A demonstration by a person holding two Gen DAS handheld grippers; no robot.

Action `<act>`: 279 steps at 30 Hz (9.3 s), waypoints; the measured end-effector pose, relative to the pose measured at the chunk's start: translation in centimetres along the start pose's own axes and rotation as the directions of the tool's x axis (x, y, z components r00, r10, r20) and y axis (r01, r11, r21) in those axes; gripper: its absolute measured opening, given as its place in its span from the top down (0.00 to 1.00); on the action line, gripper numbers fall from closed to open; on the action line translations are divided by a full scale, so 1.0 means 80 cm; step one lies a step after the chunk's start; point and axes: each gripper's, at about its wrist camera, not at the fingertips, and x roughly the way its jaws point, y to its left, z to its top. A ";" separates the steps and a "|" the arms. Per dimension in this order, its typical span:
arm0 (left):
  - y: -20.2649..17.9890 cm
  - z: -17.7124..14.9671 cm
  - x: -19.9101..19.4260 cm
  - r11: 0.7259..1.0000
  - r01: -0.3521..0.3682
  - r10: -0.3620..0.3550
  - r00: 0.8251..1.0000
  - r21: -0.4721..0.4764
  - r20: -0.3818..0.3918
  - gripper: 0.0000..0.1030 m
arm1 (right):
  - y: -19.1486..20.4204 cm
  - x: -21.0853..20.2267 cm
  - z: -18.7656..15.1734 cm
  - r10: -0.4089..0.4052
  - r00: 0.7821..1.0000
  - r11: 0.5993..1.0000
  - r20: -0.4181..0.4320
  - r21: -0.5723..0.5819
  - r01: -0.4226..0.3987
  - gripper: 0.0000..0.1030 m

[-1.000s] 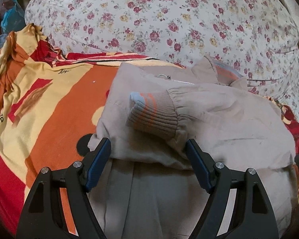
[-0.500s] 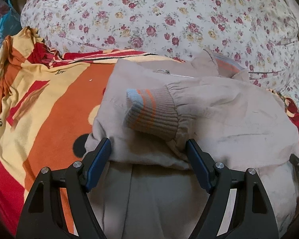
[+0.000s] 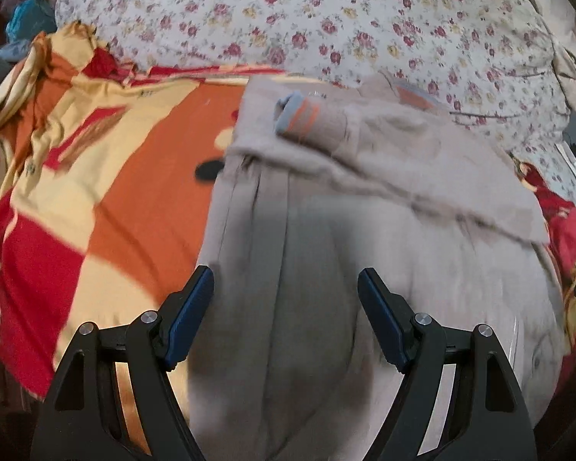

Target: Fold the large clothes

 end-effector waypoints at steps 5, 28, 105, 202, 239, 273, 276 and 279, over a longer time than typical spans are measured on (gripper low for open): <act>0.011 -0.031 -0.018 1.000 0.014 -0.014 1.000 0.003 -0.019 0.24 | -0.008 -0.005 -0.040 0.044 0.999 0.999 -0.024 0.014 -0.044 0.21; 0.050 -0.135 -0.054 0.993 0.120 -0.121 0.969 -0.016 -0.216 0.24 | -0.008 -0.050 -0.121 0.191 0.970 0.982 -0.152 0.018 -0.191 0.26; 0.038 -0.109 -0.141 0.895 0.447 -0.443 0.882 -0.016 -0.162 0.84 | 0.092 -0.074 -0.128 0.699 0.699 0.707 -0.150 -0.006 -0.707 0.83; 0.015 0.181 0.141 0.992 -0.066 0.063 0.997 -0.104 -0.033 0.19 | 0.099 0.217 0.223 0.015 0.995 1.000 0.094 -0.005 -0.014 0.50; 0.067 0.102 0.053 0.960 0.264 -0.248 0.957 0.098 -0.150 0.89 | 0.021 0.086 0.087 0.037 0.999 0.999 0.025 -0.001 -0.037 0.88; 0.007 0.136 0.088 0.993 -0.042 0.041 0.999 0.107 0.012 0.59 | 0.222 0.197 0.156 0.092 0.995 0.974 0.033 -0.210 -0.083 0.52; 0.004 0.137 0.099 0.992 -0.053 0.054 0.999 0.117 -0.001 0.59 | 0.228 0.219 0.168 0.065 0.997 0.974 0.032 -0.218 -0.056 0.52; 0.001 0.137 0.106 0.990 -0.060 0.061 0.998 0.125 -0.005 0.56 | 0.228 0.253 0.181 0.016 1.000 0.979 -0.002 -0.205 -0.016 0.52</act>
